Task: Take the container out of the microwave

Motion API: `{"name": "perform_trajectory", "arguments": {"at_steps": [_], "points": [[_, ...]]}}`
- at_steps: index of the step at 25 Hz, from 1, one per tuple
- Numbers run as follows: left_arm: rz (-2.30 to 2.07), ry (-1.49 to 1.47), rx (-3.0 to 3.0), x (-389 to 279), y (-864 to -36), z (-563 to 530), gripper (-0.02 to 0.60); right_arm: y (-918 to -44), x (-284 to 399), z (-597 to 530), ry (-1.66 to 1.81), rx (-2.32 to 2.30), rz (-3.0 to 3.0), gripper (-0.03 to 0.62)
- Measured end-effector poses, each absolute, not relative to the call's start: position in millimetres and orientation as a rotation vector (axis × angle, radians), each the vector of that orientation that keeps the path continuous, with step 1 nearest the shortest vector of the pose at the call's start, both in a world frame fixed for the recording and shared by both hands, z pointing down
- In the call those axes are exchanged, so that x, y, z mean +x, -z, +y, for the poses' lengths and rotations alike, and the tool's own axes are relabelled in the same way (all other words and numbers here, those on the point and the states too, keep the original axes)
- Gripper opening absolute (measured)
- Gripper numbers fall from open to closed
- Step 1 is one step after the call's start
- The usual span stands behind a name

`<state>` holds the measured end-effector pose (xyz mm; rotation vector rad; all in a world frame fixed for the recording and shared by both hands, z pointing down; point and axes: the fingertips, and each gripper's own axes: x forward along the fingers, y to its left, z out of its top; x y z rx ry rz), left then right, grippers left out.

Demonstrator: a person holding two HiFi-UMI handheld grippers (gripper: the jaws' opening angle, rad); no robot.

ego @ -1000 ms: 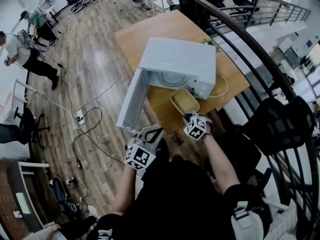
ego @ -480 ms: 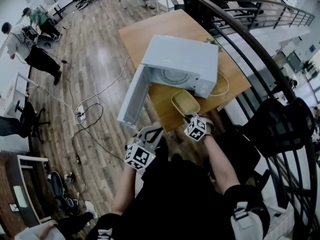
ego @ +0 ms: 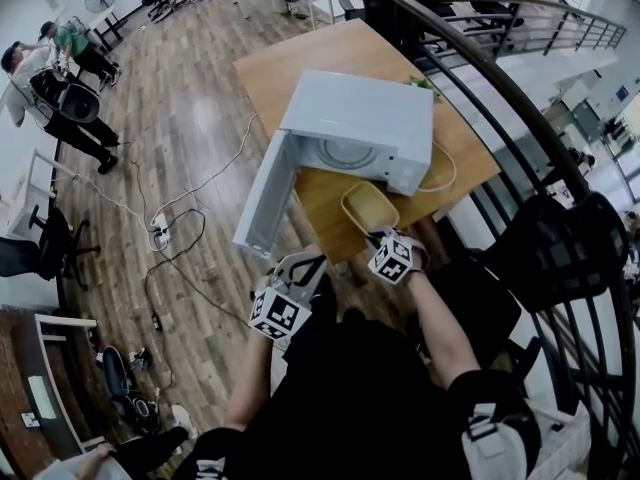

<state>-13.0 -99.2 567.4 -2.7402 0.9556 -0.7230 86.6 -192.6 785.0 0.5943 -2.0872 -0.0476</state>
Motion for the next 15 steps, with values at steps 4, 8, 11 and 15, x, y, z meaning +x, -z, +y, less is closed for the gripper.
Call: {"name": "perform_trajectory", "arguments": {"at_steps": [4, 8, 11, 15], "points": [[0.953, 0.721, -2.743, -13.3, -566.2, -100.3, 0.003, -787.6, 87.6, -193.1, 0.052, 0.587, -2.083, 0.025], [0.957, 0.723, -2.745, -15.1, -568.4, -101.6, 0.003, -788.2, 87.5, -195.4, 0.042, 0.595, -2.083, 0.023], [0.959, 0.723, -2.744, -17.3, -568.9, -102.0, 0.003, -785.1, 84.7, -196.1, 0.043, 0.602, -2.088, 0.023], [0.962, 0.721, -2.743, -20.1, -567.8, -101.8, 0.003, -788.7, 82.6, -192.6, 0.023, 0.592, -2.087, 0.022]]}}
